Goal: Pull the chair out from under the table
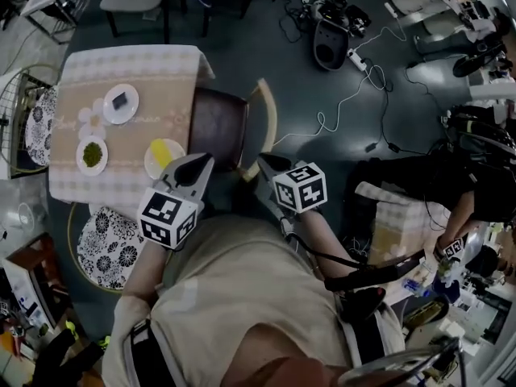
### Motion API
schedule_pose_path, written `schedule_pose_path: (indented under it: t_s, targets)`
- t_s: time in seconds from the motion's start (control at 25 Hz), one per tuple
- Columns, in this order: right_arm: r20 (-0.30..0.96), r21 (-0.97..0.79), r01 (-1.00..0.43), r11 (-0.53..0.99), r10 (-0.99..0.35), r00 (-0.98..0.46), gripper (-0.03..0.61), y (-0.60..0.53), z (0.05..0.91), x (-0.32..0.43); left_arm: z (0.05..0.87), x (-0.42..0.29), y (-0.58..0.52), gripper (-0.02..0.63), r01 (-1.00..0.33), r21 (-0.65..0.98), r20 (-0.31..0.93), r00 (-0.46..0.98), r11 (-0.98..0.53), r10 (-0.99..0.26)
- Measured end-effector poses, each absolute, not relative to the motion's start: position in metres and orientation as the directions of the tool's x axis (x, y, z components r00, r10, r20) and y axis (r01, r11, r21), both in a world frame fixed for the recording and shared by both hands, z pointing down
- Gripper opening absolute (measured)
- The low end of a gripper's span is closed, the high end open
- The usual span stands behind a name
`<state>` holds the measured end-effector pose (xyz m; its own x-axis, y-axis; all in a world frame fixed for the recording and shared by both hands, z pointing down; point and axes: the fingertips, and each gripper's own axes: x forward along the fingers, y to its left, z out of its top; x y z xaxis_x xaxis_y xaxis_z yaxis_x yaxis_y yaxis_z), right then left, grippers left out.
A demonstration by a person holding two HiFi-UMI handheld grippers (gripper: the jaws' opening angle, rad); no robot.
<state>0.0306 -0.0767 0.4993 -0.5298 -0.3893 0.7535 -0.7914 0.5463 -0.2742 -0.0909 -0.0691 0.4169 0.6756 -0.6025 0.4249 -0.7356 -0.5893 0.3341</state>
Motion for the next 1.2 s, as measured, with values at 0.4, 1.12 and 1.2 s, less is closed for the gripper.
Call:
schedule_pose_path:
  t_s: [0.4,1.12,1.2]
  targets:
    - [0.803,-0.473,-0.859,0.197,-0.306,-0.512,0.028,-0.123,0.612,0.083,0.430,-0.062,-0.077,0.006,-0.736,0.332,0.479,0.670,-0.590,-0.566]
    - [0.919,-0.362,-0.932,0.037,-0.153,-0.363,0.272,-0.106,0.707,0.115,0.448,-0.073,-0.072,0.006,-0.762,0.355,0.528,0.642,-0.542,-0.556]
    - [0.922,-0.359,-0.933,0.023,-0.146,-0.358,0.273,-0.107,0.713,0.114,0.454,-0.077,-0.071,0.006,-0.767,0.357,0.539,0.635,-0.533,-0.554]
